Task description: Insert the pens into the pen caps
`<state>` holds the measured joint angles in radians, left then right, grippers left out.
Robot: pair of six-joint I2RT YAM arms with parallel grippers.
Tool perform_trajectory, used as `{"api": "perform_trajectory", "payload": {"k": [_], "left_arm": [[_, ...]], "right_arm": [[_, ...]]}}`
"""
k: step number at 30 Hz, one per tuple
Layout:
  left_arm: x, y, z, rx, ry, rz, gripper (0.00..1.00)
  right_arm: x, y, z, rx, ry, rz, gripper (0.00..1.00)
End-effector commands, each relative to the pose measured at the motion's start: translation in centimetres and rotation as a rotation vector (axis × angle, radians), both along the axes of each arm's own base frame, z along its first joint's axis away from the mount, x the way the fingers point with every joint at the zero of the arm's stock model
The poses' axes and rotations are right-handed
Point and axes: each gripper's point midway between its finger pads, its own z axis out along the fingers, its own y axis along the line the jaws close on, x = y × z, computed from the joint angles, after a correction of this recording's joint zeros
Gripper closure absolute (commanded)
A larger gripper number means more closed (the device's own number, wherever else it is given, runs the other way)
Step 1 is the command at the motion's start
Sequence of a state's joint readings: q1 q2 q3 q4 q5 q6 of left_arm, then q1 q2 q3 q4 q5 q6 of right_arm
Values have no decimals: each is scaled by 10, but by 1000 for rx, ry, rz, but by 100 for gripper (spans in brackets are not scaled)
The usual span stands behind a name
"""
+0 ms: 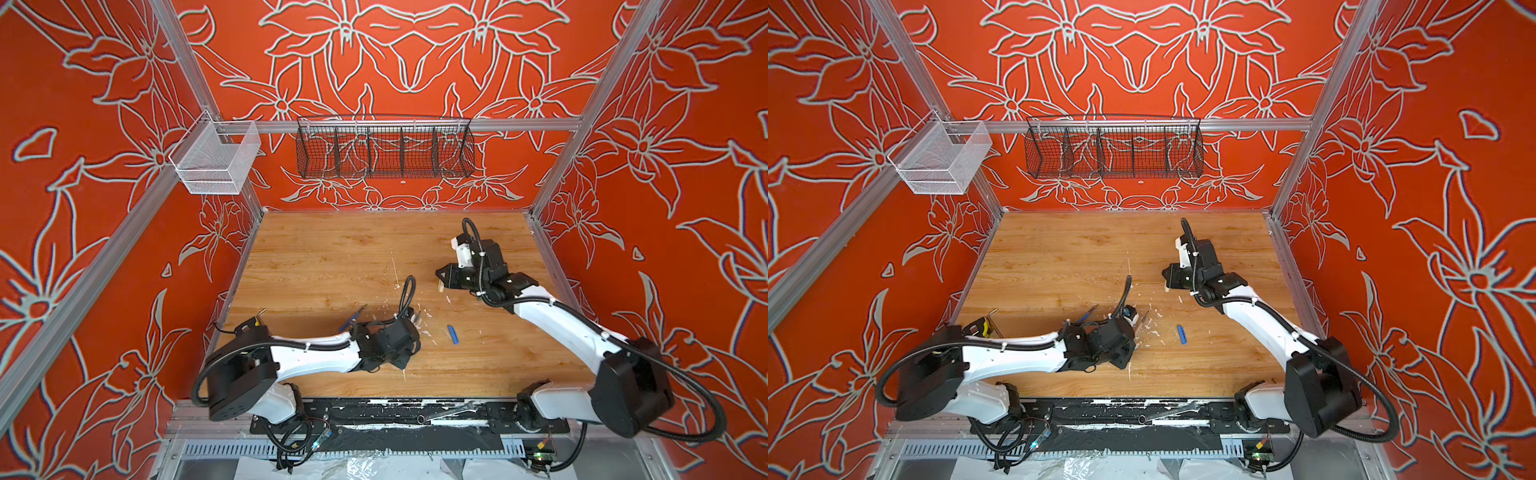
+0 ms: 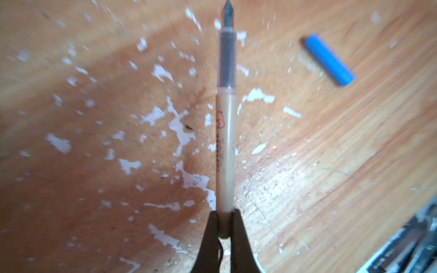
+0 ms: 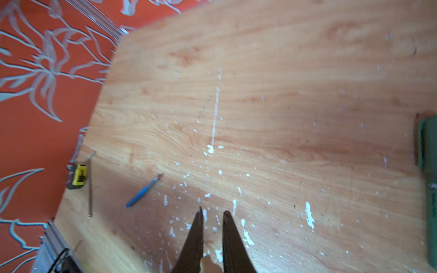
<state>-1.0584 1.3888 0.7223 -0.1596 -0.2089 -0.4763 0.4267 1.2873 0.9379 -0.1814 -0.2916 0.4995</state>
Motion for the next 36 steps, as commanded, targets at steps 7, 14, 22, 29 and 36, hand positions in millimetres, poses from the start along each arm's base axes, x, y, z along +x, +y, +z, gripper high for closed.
{"api": "perform_trajectory", "payload": {"k": [7, 14, 22, 29, 36], "left_arm": [[14, -13, 113, -382, -377, -85, 100], [10, -4, 165, -470, -528, -111, 100], [5, -7, 196, -534, -614, -164, 100], [-4, 3, 217, -777, -475, -306, 100], [-23, 1, 213, -731, -392, -462, 100]], "right_arm": [[-25, 10, 93, 186, -237, 103, 94], [-45, 21, 161, 357, -406, 202, 93], [-59, 39, 195, 369, -507, 317, 93], [-65, 42, 208, 321, -543, 348, 93], [-72, 40, 223, 338, -572, 353, 93]]}}
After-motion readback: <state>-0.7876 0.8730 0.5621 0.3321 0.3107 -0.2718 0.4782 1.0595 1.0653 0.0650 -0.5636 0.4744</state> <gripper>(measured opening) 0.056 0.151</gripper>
